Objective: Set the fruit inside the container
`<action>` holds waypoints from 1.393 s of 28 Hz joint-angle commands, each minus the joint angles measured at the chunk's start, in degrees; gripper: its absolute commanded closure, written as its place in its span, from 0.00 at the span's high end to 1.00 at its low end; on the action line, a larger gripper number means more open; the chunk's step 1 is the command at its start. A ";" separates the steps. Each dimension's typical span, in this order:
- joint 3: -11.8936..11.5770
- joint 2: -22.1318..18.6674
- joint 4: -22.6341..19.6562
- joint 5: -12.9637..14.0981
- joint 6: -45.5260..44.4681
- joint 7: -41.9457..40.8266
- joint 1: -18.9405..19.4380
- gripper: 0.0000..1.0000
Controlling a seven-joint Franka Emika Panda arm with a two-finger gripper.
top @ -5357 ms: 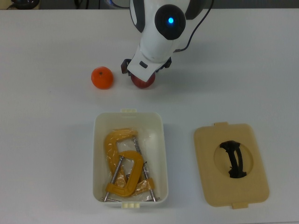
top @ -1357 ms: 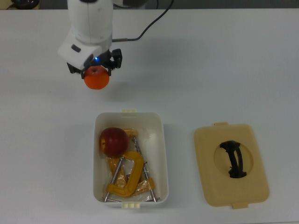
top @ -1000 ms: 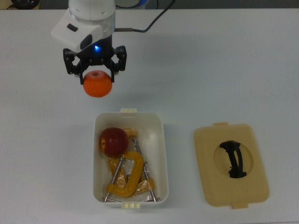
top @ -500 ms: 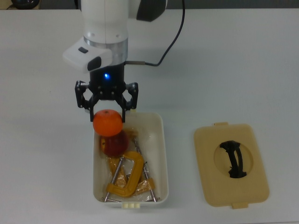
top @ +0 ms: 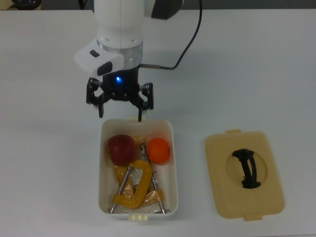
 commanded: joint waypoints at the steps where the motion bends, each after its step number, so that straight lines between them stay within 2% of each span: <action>1: -0.15 -5.96 -1.13 0.69 -15.20 0.77 0.46 1.00; 6: -0.24 -10.53 -1.22 1.74 -26.01 0.60 1.25 1.00; 9: -0.76 -12.99 -1.57 2.54 -29.36 0.33 1.25 1.00; 12: -1.11 -16.07 -3.41 2.54 -32.35 0.33 1.25 1.00; 16: -1.55 -18.88 -3.51 2.54 -35.87 0.33 1.25 1.00; 20: -3.57 -21.08 -3.42 2.80 -36.84 0.25 1.25 1.00; 21: -4.53 -21.60 -3.42 3.84 -36.93 -0.28 1.25 1.00; 24: -4.98 -22.14 -3.42 5.87 -36.75 -1.68 1.25 1.00; 39: -4.98 -21.26 -2.45 6.23 -36.40 -2.04 0.99 1.00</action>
